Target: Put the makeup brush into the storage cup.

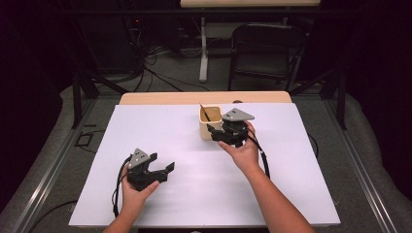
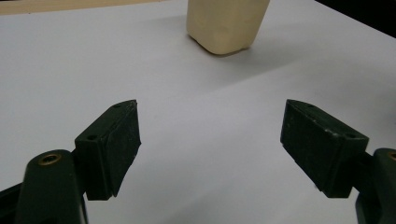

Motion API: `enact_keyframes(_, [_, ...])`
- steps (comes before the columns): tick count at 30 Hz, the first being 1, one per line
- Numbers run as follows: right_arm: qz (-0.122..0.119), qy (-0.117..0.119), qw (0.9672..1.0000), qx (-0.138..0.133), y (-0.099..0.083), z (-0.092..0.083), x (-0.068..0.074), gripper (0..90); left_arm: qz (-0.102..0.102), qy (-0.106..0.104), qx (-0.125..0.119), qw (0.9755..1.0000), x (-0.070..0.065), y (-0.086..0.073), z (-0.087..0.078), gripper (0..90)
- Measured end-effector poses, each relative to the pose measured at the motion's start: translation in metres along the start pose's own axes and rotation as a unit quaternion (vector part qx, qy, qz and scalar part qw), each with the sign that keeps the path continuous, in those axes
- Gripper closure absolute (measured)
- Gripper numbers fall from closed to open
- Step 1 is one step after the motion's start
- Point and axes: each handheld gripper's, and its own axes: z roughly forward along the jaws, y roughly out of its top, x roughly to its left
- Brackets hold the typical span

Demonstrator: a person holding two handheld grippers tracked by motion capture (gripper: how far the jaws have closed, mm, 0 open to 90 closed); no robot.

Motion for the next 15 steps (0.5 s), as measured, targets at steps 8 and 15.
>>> enact_keyframes(8, [-0.001,0.004,1.0,0.001,-0.004,-0.008,0.002,35.7,-0.001,0.0,0.0,1.0,0.0,0.0,0.0,20.0])
enact_keyframes(15, [0.001,0.01,0.9999,0.002,-0.01,-0.017,0.005,35.8,0.002,0.001,0.001,1.0,0.0,0.0,0.0,19.9])
